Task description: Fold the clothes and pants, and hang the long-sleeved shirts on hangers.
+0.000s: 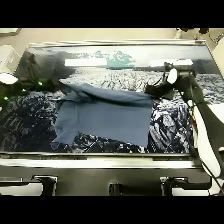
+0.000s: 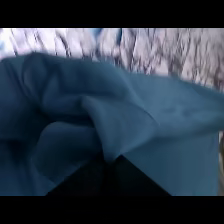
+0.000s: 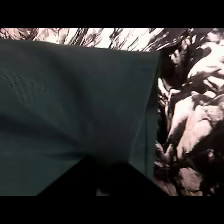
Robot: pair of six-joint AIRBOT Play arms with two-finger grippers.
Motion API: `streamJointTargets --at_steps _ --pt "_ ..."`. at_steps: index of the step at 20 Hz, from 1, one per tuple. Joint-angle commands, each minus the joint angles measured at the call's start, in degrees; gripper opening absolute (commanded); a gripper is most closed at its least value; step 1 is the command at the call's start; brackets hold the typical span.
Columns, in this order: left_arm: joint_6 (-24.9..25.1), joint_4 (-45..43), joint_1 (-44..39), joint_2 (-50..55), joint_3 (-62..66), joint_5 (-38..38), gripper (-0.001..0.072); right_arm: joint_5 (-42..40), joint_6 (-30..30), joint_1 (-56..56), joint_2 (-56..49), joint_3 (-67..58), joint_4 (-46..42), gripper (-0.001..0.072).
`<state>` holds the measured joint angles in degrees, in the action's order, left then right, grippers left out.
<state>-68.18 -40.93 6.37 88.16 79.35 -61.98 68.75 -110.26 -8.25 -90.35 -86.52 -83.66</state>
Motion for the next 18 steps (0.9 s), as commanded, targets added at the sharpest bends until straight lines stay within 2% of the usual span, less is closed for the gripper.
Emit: streamJointTargets --at_steps 1,2,3,5,6,7,8,10,12,15,18 --pt "-3.4 -1.8 0.9 3.0 0.1 -5.7 0.0365 1.3 -1.0 1.7 -2.1 0.2 4.9 0.0454" --pt "-5.5 -3.3 2.8 3.0 1.4 -8.3 0.0713 4.1 2.0 3.6 -1.3 0.2 5.0 0.0597" --pt "-6.7 -6.7 5.1 3.0 2.8 -11.2 0.0716 9.4 4.4 5.9 -0.9 0.2 4.5 0.06" --pt "-13.9 -16.5 10.4 2.9 4.0 -16.9 0.0711 21.6 9.0 11.3 -0.7 3.5 4.1 0.06" --pt "-14.5 -20.0 12.7 3.0 3.6 -19.8 0.0642 24.7 10.3 13.4 0.3 8.0 4.9 0.06" --pt "-14.2 -22.3 14.8 3.0 2.1 -22.1 0.0534 23.9 10.5 14.6 2.0 13.6 5.9 0.06" --pt "-13.5 -22.5 16.5 3.0 -0.4 -23.1 0.0521 20.7 10.7 14.9 4.3 20.2 7.8 0.0605" --pt "-11.3 -21.4 17.9 3.0 -6.8 -22.7 0.0522 13.2 12.1 15.0 7.9 30.7 13.5 0.0623" --pt "-9.1 -20.7 17.8 3.0 -12.4 -20.1 0.0524 9.2 14.2 15.0 9.5 36.4 19.6 0.0675" --pt "-5.8 -17.7 17.2 3.1 -16.0 -16.4 0.0523 9.6 17.4 14.9 9.5 37.6 25.4 0.0676" --pt "-5.1 -15.8 15.8 3.7 -16.3 -14.5 0.0523 8.2 17.3 14.8 9.5 37.6 26.6 0.0675"
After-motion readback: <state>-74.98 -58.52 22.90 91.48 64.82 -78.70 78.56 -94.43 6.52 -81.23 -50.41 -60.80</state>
